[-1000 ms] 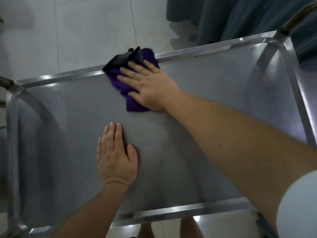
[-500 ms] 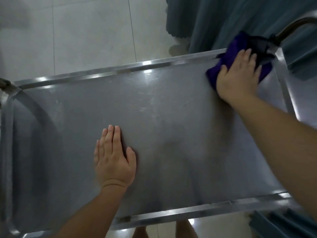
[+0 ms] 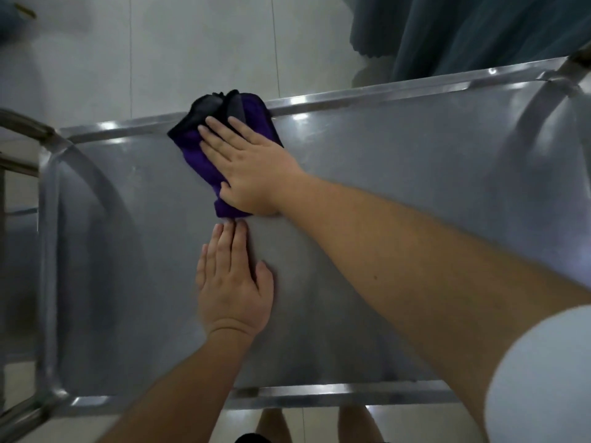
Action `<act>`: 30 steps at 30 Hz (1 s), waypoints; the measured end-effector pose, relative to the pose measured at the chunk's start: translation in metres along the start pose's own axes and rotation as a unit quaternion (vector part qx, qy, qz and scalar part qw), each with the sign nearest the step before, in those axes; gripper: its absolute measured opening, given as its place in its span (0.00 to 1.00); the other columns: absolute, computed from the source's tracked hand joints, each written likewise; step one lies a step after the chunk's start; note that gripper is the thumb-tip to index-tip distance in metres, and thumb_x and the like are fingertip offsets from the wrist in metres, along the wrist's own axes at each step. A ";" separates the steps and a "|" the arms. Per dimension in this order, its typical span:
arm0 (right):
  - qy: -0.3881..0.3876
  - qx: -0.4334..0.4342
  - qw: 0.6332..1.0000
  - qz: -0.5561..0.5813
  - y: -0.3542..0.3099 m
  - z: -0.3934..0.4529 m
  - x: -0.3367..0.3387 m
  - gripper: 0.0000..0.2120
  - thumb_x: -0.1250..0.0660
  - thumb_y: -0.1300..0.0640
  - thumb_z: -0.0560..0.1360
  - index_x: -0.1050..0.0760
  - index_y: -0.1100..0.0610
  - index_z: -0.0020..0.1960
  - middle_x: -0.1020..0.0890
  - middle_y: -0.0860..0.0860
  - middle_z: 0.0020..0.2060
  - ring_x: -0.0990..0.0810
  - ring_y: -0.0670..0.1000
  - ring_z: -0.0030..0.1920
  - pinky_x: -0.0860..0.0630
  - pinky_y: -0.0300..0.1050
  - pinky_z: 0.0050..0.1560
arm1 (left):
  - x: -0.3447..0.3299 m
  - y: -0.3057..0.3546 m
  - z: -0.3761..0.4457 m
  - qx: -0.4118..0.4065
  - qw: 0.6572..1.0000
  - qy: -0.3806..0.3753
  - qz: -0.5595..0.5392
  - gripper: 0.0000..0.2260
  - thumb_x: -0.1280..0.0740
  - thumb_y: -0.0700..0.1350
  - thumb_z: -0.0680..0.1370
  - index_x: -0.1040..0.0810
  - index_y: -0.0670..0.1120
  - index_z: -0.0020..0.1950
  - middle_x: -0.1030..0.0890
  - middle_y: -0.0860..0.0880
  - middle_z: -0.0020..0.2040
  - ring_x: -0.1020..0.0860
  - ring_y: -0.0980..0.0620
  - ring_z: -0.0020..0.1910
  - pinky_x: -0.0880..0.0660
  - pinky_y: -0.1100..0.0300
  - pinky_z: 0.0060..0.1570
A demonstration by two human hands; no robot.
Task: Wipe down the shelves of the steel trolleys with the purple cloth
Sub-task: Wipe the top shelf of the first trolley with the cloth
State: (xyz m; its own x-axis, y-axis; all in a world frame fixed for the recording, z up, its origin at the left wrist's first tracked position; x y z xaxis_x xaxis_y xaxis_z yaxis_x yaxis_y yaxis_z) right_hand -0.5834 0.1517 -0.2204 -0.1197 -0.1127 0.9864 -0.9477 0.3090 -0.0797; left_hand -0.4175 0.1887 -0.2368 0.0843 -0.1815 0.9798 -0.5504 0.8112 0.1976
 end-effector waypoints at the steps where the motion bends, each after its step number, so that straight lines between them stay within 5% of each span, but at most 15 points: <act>1: -0.007 0.007 1.000 0.010 0.002 0.002 -0.002 0.35 0.55 0.43 0.82 0.54 0.57 0.85 0.53 0.52 0.84 0.59 0.51 0.83 0.62 0.53 0.82 | 0.000 0.000 0.000 0.000 1.000 -0.003 0.000 0.33 0.44 0.53 0.81 0.40 0.46 0.85 0.38 0.46 0.85 0.43 0.47 0.84 0.49 0.47 0.83; 10: 0.010 -0.166 0.984 0.061 0.119 -0.064 0.003 0.37 0.51 0.41 0.80 0.55 0.54 0.85 0.52 0.51 0.84 0.56 0.49 0.83 0.59 0.52 0.82 | 0.002 0.000 -0.001 -0.007 1.000 0.000 -0.005 0.33 0.43 0.53 0.80 0.39 0.46 0.85 0.38 0.47 0.85 0.43 0.48 0.85 0.48 0.47 0.83; 19: 0.016 -0.450 0.891 0.059 0.307 -0.272 -0.001 0.38 0.52 0.42 0.80 0.56 0.59 0.84 0.53 0.56 0.84 0.54 0.55 0.83 0.54 0.55 0.82 | 0.004 0.004 0.001 -0.009 1.000 -0.001 -0.022 0.33 0.44 0.53 0.80 0.38 0.44 0.85 0.38 0.45 0.84 0.42 0.44 0.84 0.45 0.42 0.82; 30: -0.011 -0.489 0.871 0.053 0.298 -0.374 -0.025 0.37 0.56 0.40 0.80 0.53 0.57 0.84 0.52 0.54 0.84 0.54 0.53 0.83 0.57 0.52 0.82 | 0.006 0.006 -0.003 -0.016 0.999 0.010 -0.031 0.33 0.44 0.53 0.79 0.38 0.45 0.84 0.37 0.44 0.84 0.42 0.44 0.84 0.46 0.43 0.82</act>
State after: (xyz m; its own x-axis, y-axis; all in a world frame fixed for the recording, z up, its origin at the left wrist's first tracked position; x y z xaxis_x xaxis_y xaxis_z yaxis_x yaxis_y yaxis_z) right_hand -0.7520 0.5994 -0.2155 -0.2069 -0.0482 0.9772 -0.2277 0.9737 -0.0001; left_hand -0.4181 0.1940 -0.2295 0.1340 -0.2214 0.9659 -0.5164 0.8163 0.2587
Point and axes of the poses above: each hand's wrist, its own z-axis towards the middle knuckle, its own x-axis out of the back of the hand, y = z × x, the point moved 10 cm from there along z, towards the middle knuckle
